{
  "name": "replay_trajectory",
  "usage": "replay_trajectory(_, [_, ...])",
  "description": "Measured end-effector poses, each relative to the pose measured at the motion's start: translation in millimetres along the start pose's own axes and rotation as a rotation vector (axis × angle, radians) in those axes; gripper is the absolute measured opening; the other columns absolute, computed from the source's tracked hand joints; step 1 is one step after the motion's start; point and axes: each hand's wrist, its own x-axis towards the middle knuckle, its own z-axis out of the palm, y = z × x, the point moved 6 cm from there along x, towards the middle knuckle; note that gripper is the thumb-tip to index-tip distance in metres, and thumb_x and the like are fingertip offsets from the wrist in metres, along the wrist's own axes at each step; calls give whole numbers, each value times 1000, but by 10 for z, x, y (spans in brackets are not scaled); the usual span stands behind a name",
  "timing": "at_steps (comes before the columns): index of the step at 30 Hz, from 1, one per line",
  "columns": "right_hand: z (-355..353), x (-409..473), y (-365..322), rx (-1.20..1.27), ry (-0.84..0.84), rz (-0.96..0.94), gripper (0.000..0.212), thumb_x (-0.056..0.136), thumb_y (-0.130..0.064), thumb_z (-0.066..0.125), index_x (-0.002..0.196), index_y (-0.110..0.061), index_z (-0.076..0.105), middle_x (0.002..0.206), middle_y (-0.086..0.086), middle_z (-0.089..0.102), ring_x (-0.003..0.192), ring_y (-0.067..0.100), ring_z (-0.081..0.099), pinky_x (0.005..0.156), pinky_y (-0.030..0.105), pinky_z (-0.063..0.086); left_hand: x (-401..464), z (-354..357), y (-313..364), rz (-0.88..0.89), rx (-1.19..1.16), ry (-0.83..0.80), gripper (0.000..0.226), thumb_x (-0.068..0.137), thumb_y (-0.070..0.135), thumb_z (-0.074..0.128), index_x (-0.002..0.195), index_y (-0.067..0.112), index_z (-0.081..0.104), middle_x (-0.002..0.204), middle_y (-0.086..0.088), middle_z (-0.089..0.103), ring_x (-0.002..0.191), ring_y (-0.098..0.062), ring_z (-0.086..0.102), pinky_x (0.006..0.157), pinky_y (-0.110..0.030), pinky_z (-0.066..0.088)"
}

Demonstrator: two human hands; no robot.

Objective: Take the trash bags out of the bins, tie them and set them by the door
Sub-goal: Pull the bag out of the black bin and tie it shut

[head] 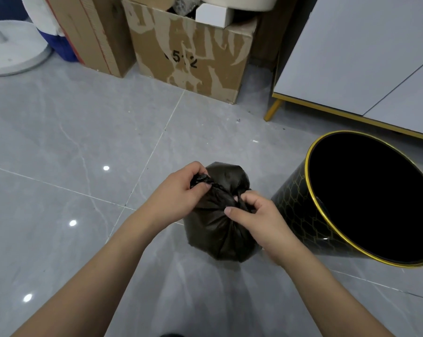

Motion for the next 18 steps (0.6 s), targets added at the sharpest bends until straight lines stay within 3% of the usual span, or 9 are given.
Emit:
replay_trajectory(3, [34, -17, -107, -479, 9, -124, 23, 78, -26, 73, 70, -18, 53, 89, -7, 48, 68, 11, 50, 69, 27, 43, 14, 26, 62, 19, 111, -8, 6, 91, 20, 58, 86, 24, 57, 78, -2, 65, 67, -16, 56, 66, -36, 46])
replay_trajectory(5, [70, -43, -136, -525, -30, -152, 24, 78, -29, 68, 68, -18, 48, 87, -6, 44, 60, 10, 42, 61, 28, 36, 9, 29, 101, 46, 84, 27, 7, 88, 16, 61, 87, 23, 59, 91, 5, 66, 84, -13, 59, 77, -33, 49])
replay_trajectory(7, [68, -55, -149, -529, -40, -146, 23, 74, -34, 59, 66, -16, 47, 87, -7, 43, 61, 14, 44, 61, 32, 36, 9, 60, 106, 63, -14, 37, 9, 83, 17, 63, 81, 23, 58, 106, 13, 64, 104, -14, 57, 91, -36, 47])
replay_trajectory(9, [39, -60, -153, -548, -15, -133, 25, 71, -37, 53, 65, -13, 47, 90, -10, 43, 67, 16, 49, 62, 34, 39, -8, 99, 95, 34, -153, 13, 11, 79, 17, 63, 76, 26, 58, 111, 15, 66, 110, -14, 58, 96, -39, 47])
replay_trajectory(12, [-10, -94, -209, -636, 38, -190, 25, 76, -31, 60, 66, -10, 49, 96, -12, 38, 63, 15, 47, 57, 28, 37, -37, 147, 16, -20, -237, -27, 18, 84, 14, 63, 76, 30, 61, 98, 12, 71, 94, -9, 65, 89, -35, 50])
replay_trajectory(15, [-31, -130, -289, -692, 66, -247, 24, 80, -29, 62, 69, -13, 49, 101, -11, 29, 47, 13, 39, 53, 22, 36, -71, 168, -61, -44, -120, -38, 19, 89, 19, 61, 75, 25, 51, 67, 10, 56, 63, -10, 49, 66, -33, 42])
replay_trajectory(18, [14, -139, -358, -892, 51, -311, 22, 82, -35, 58, 72, -17, 48, 96, -6, 30, 53, 12, 42, 58, 29, 44, -102, 143, -105, -43, -103, -24, 11, 87, 24, 59, 79, 26, 53, 69, 6, 59, 65, -18, 52, 66, -40, 45])
